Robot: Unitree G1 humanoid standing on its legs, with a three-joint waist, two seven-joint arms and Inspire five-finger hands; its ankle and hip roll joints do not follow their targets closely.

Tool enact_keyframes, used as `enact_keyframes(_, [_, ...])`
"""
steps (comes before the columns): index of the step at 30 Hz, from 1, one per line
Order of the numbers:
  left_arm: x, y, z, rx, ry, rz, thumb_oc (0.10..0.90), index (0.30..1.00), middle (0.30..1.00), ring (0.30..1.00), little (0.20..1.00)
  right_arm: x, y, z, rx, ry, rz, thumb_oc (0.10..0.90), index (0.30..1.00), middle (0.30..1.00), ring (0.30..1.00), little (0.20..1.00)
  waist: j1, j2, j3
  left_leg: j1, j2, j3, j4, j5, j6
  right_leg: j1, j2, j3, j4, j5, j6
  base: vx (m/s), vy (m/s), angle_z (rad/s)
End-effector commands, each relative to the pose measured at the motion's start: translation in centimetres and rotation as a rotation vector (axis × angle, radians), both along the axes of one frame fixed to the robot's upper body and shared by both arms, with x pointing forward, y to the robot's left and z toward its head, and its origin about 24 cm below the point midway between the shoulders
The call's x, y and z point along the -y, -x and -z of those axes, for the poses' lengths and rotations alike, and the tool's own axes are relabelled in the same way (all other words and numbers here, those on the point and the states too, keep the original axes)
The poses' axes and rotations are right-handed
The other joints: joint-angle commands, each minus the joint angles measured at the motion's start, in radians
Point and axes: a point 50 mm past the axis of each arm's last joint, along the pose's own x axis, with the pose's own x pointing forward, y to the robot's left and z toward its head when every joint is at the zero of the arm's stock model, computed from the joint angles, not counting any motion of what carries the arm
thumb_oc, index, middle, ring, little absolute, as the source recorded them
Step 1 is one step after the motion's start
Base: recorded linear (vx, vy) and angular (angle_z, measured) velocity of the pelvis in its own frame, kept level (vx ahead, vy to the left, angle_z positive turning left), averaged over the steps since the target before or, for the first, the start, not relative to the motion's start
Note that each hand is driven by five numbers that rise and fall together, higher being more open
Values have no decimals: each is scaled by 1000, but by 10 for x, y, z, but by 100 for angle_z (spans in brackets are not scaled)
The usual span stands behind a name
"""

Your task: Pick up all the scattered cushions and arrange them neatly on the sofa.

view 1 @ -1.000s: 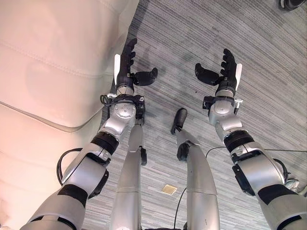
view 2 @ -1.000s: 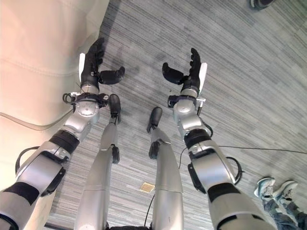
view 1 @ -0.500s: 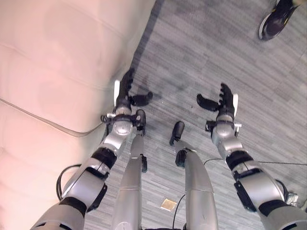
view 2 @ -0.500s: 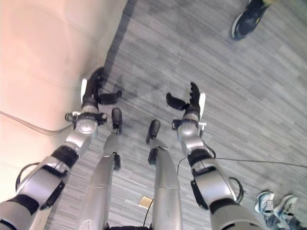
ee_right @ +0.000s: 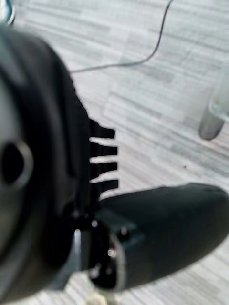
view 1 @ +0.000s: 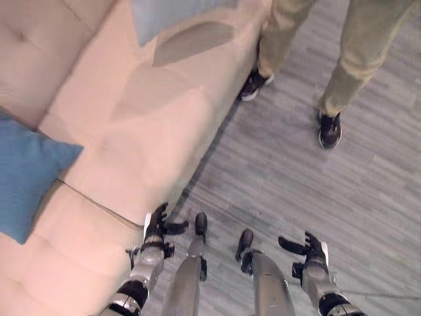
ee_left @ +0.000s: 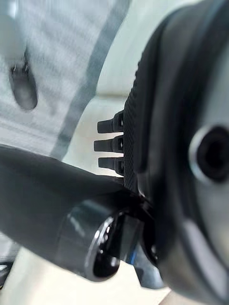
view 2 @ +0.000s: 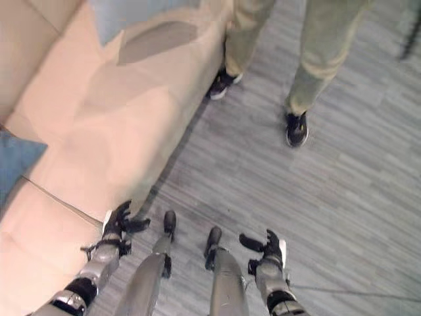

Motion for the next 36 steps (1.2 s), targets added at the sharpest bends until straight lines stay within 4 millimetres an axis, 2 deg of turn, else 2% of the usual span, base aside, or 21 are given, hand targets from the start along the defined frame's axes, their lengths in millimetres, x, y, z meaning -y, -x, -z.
enact_keyframes(1, [-2,9,9,-63,-34,55,800,900,900,900,900,11,26,10,-76,18,7,800,900,900,900,900,27,-47,-52,50,4,25,40,-124,-75,143,-23,-5,-256,125,104,151,-52,-1])
enact_keyframes(2, [-7,34,25,-170,-52,59,800,900,900,900,900,9,44,19,-138,2,3,800,900,900,900,900,27,-48,-86,96,7,29,13,-123,-76,186,-14,-10,-277,120,106,110,-32,-1])
enact_keyframes(4, [-7,34,25,-170,-52,59,800,900,900,900,900,9,44,19,-138,2,3,800,900,900,900,900,26,-47,-89,92,6,28,13,-121,-75,184,-14,-11,-280,123,106,69,-30,5])
enact_keyframes(5, [-11,58,37,-265,-72,69,800,900,900,900,900,7,62,27,-199,-12,-2,800,900,900,900,900,28,-48,-121,135,10,31,-16,-117,-77,223,-4,-16,-298,119,107,111,-51,12])
enact_keyframes(6, [-12,67,41,-297,-72,61,800,900,900,900,900,7,69,29,-216,-20,5,800,900,900,900,900,27,-48,-134,150,12,31,-25,-116,-78,238,0,-16,-304,115,106,140,-70,15])
enact_keyframes(9, [-17,87,49,-367,-80,40,800,900,900,900,900,4,85,35,-263,-38,14,800,900,900,900,900,28,-47,-169,189,18,32,-44,-114,-85,281,9,-22,-318,106,102,80,-56,6])
enact_keyframes(11, [-19,93,51,-389,-86,33,800,900,900,900,900,3,93,38,-283,-48,28,800,900,900,900,900,25,-47,-182,204,20,30,-44,-117,-89,306,14,-26,-323,99,98,53,-61,10])
enact_keyframes(15, [-18,98,53,-406,-88,34,800,900,900,900,900,1,101,41,-305,-63,39,800,900,900,900,900,22,-49,-208,231,26,31,-44,-123,-91,334,26,-21,-335,89,91,52,-74,6])
enact_keyframes(21, [-13,85,48,-354,-90,55,800,900,900,900,900,-3,95,40,-277,-70,26,800,900,900,900,900,15,-54,-226,259,45,40,-44,-127,-93,361,54,2,-358,82,78,9,-76,-6])
enact_keyframes(26, [-8,83,49,-352,-88,66,800,900,900,900,900,-12,89,41,-268,-69,-6,800,900,900,900,900,12,-53,-223,269,54,44,-39,-129,-92,371,68,15,-365,74,67,7,-60,-12])
enact_keyframes(28, [-5,84,50,-353,-81,61,800,900,900,900,900,-16,90,42,-276,-66,-22,800,900,900,900,900,9,-58,-210,260,61,48,18,-147,-90,377,73,23,-365,69,57,-13,-83,-4])
enact_keyframes(32, [-1,85,51,-359,-76,64,800,900,900,900,900,-16,93,42,-288,-56,-26,800,900,900,900,900,9,-62,-194,234,65,48,82,-164,-89,385,73,27,-366,67,49,-28,-50,-7])
enact_keyframes(36, [3,92,54,-384,-71,75,800,900,900,900,900,-16,95,43,-292,-44,-32,800,900,900,900,900,3,-58,-201,245,69,53,85,-171,-88,402,80,28,-376,63,46,6,-33,-4])
